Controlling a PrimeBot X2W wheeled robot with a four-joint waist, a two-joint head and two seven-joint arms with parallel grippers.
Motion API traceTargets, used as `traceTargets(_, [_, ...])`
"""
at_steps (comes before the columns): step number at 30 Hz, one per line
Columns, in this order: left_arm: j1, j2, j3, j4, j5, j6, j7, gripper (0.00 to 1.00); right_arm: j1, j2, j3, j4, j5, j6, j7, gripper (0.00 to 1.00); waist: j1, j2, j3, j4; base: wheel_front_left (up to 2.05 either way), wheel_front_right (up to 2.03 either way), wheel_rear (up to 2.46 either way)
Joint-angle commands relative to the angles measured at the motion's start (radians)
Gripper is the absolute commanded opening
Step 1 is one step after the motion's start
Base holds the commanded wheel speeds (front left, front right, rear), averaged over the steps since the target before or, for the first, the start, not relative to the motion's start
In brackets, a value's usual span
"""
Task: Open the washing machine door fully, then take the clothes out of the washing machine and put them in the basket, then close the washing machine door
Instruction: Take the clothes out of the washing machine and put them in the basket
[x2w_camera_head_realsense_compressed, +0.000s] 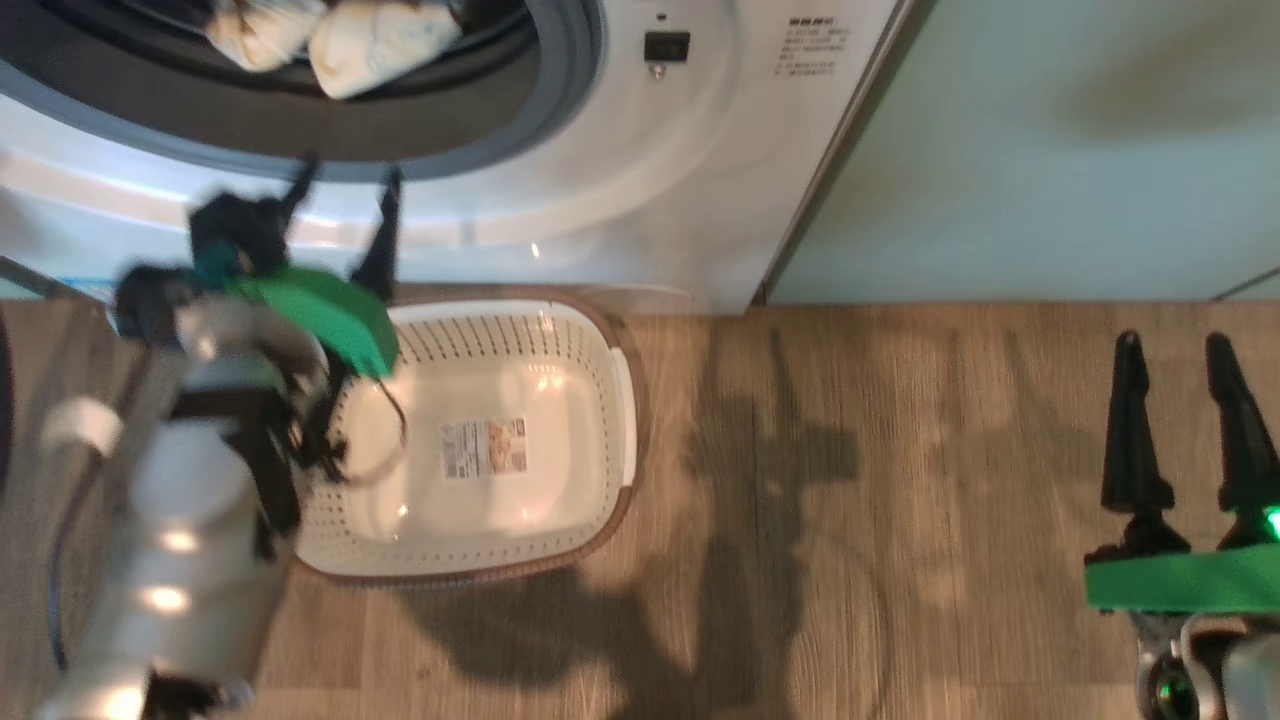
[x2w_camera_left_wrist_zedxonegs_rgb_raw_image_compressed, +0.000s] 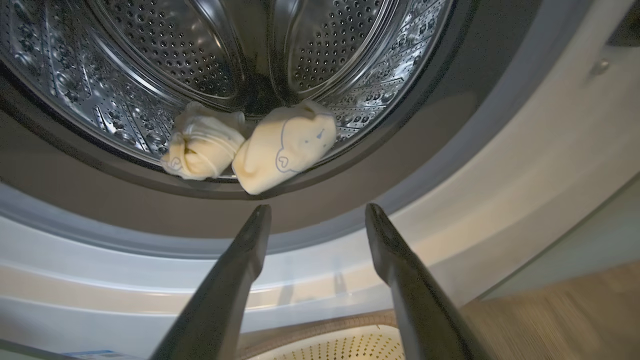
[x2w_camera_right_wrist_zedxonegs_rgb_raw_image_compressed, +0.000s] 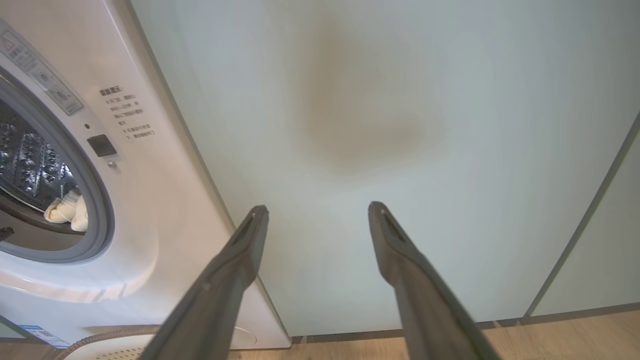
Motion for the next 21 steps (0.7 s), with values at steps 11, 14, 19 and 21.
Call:
traceTargets(11, [-0.33, 0.168, -0.016, 0.136, 0.037, -0.016, 0.001, 1.0, -0.107, -0.013, 0.023, -0.04, 0.063, 0.0, -0.007, 1.0, -0.0003, 0.0, 0.164, -0.079, 0.0, 0.0, 0.0])
traceTargets(14, [-0.383, 0.198, -0.033, 0.16, 0.049, -0.019, -0.004, 1.0, -0.117, -0.013, 0.027, -0.04, 0.081, 0.0, -0.007, 1.0, -0.0003, 0.0, 0.188, -0.099, 0.0, 0.0, 0.0])
traceTargets(19, [-0.453, 0.246, -0.071, 0.189, 0.09, -0.019, 0.002, 1.0, -0.128, -0.013, 0.029, -0.042, 0.107, 0.0, -0.007, 1.0, -0.0003, 0.0, 0.222, -0.129, 0.0, 0.0, 0.0])
traceTargets(21, [-0.464, 0.255, -0.08, 0.196, 0.097, -0.02, 0.004, 1.0, -0.13, -0.013, 0.029, -0.043, 0.111, 0.0, -0.007, 1.0, -0.0003, 0.0, 0.227, -0.133, 0.0, 0.0, 0.0])
